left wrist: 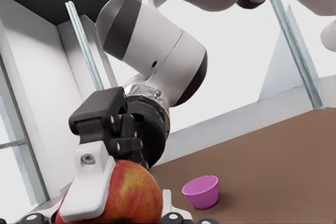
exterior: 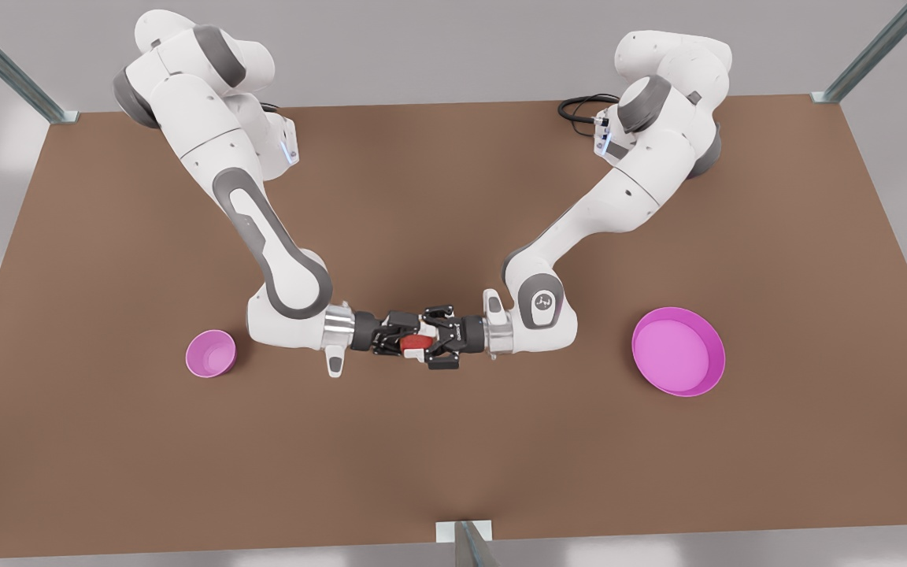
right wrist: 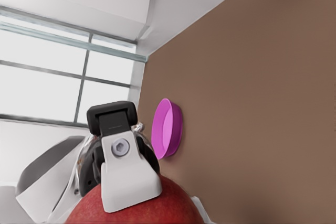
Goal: Use the left arm to pick up the apple from the plate, transfer it to the gripper of the right arm, and then use the right arm to place it into the bowl
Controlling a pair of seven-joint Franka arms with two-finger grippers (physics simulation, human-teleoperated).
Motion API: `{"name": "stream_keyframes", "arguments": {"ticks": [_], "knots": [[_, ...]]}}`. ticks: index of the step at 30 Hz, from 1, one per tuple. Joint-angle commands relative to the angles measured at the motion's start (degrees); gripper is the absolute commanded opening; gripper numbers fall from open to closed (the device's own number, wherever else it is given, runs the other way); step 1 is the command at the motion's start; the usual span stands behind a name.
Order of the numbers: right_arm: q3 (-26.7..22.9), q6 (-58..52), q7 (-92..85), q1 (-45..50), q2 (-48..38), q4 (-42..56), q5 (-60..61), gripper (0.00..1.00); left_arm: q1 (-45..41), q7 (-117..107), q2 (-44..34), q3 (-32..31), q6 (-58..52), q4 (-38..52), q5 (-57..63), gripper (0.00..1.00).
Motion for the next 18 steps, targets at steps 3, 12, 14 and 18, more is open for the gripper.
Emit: {"name": "stream_keyframes", "arguments": {"ticks": [3,12,14,18], "knots": [[0.00,0.74,-4.22,-0.09,-0.15,0.06,-0.08,0.63,0.06,7.77,-0.09,-0.04,-0.39,-0.16,-1.09,1.00],[-0.09,-3.57,-5.89,-3.16,-0.77,-1.61,-1.13,0.63,1.82,6.80,-0.44,0.14,-1.17,-1.48,0.23,1.00],[0.00,-4.01,-5.89,-4.83,-0.85,-1.61,-3.60,0.63,4.01,6.45,-0.70,0.14,-3.11,-3.06,1.02,1.00],[-0.09,-11.04,-5.89,-10.98,-0.94,-1.96,-14.66,0.63,13.50,-6.54,-5.62,0.23,-10.58,-12.63,11.82,0.99]]}}
